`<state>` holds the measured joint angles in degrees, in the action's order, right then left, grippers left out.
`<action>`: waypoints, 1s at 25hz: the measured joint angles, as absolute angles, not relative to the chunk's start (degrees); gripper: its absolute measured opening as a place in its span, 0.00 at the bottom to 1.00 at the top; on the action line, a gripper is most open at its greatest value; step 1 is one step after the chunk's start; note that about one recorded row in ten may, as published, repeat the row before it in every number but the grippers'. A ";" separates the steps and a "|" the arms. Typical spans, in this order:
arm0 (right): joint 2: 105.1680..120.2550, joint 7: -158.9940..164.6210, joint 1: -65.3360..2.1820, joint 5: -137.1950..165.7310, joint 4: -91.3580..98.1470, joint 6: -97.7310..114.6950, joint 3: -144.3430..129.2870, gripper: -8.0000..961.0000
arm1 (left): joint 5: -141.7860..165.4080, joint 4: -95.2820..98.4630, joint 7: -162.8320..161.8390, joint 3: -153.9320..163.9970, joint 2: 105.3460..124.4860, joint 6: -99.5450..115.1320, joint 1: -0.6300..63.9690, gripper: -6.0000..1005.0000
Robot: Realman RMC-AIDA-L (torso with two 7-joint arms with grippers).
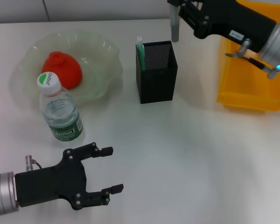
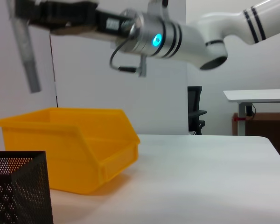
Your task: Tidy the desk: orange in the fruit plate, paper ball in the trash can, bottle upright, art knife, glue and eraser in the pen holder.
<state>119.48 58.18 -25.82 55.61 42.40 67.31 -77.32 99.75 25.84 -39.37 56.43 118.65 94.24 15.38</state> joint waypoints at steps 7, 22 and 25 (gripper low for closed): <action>119.61 47.44 -32.66 48.36 26.51 67.18 -77.35 0.15 | 99.75 25.26 -39.31 56.43 118.58 94.13 15.51 0.79; 119.91 44.96 -37.41 47.60 16.77 62.01 -78.23 0.18 | 99.75 25.22 -39.21 56.51 118.62 93.95 15.91 0.80; 119.87 44.92 -36.24 47.65 17.29 64.25 -79.55 0.26 | 99.75 25.24 -39.20 56.51 118.64 93.95 15.91 0.80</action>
<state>119.87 44.92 -36.24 47.65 17.29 64.25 -79.55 99.75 25.24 -39.20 56.51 118.64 93.95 15.91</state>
